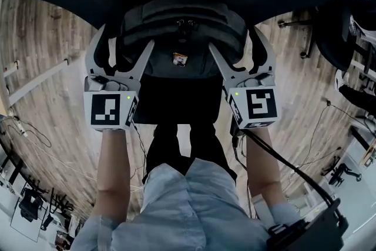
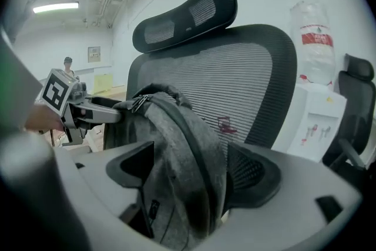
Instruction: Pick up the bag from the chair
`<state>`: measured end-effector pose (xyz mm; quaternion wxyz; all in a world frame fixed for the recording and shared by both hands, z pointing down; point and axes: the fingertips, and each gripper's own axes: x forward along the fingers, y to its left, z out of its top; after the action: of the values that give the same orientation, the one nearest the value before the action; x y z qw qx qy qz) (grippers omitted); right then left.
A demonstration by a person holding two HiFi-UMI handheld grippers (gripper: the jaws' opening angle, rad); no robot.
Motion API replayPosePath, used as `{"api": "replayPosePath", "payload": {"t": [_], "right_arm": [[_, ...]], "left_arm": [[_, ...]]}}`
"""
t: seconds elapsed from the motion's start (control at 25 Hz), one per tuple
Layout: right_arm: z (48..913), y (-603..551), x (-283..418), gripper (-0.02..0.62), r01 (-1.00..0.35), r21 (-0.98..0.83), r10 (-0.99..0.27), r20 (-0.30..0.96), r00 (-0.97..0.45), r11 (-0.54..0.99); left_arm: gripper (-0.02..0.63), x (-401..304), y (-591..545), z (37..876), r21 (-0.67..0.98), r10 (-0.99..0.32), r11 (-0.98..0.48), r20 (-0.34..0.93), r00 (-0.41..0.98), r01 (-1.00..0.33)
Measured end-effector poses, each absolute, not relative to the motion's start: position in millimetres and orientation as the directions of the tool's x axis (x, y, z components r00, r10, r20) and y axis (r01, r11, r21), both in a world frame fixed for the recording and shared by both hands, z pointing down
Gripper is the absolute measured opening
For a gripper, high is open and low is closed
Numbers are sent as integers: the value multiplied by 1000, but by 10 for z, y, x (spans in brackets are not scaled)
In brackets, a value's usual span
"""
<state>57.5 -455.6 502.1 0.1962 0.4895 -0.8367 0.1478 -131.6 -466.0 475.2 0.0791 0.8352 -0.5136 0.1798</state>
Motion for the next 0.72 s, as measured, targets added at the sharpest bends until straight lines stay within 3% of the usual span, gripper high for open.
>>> {"api": "replayPosePath", "payload": {"t": [0.24, 0.48, 0.72], "right_arm": [[4998, -4625, 441, 377, -864, -49, -744, 484, -460, 502], [5144, -4727, 390, 376, -858, -58, -724, 509, -466, 511], [5217, -4700, 479, 304, -858, -49, -717, 526, -457, 511]], "left_arm": [[381, -1239, -4722, 4741, -25, -795, -513, 392, 463, -858], [333, -1253, -4825, 4869, -5, -789, -517, 391, 474, -856], [290, -1190, -4775, 4970, -19, -786, -518, 406, 467, -855]]}}
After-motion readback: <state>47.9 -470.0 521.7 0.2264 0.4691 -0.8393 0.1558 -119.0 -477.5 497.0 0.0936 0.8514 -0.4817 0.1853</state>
